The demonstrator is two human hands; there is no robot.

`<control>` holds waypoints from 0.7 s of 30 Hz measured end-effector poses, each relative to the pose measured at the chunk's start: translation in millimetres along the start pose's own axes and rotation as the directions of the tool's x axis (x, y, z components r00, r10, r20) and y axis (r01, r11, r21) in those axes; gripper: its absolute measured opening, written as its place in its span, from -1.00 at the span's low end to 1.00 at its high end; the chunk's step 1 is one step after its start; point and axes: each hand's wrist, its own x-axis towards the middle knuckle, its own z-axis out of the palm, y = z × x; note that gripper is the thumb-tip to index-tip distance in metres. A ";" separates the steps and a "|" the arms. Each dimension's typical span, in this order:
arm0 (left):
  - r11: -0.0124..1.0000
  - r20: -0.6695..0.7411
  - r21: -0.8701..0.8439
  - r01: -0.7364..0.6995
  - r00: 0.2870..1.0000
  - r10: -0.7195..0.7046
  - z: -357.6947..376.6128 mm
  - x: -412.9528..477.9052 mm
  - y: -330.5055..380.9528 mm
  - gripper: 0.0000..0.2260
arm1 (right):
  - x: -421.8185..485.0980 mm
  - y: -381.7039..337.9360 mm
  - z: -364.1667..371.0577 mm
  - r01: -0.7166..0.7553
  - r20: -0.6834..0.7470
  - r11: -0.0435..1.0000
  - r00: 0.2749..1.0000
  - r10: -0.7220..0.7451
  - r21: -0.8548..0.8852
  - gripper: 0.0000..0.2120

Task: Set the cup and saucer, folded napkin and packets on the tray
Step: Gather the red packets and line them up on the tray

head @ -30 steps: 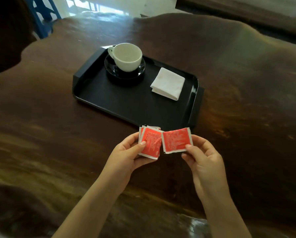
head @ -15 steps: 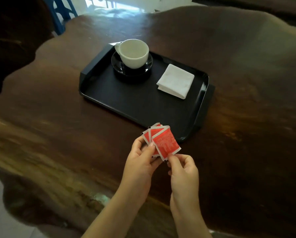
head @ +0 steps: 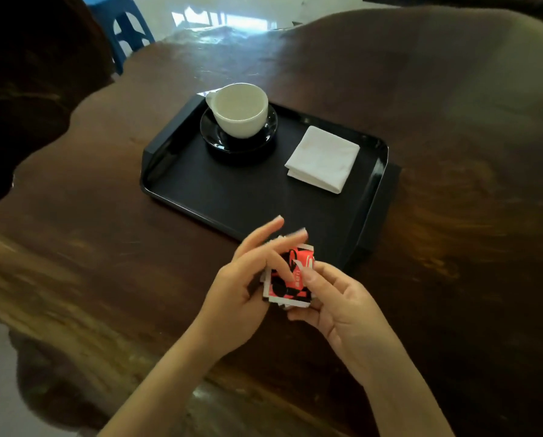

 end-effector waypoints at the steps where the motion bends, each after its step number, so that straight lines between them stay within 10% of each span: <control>1: 1.000 0.008 0.014 0.008 1.000 -0.008 -4.6 2.6 -3.1 -0.74 | 3.6 0.5 3.2 0.039 0.013 0.999 0.999 -0.039 0.002 -0.71; 7: 0.777 -0.123 -0.527 0.344 0.874 -0.470 -29.4 14.6 -10.6 -0.73 | 33.2 1.2 20.0 0.209 -0.185 0.978 0.960 -0.210 -0.026 -0.70; 21: 0.707 0.098 -0.327 0.627 0.767 -0.634 -99.7 87.9 -58.7 -0.79 | 112.6 -21.1 54.9 0.196 -0.283 0.936 0.917 -0.280 -0.293 -0.86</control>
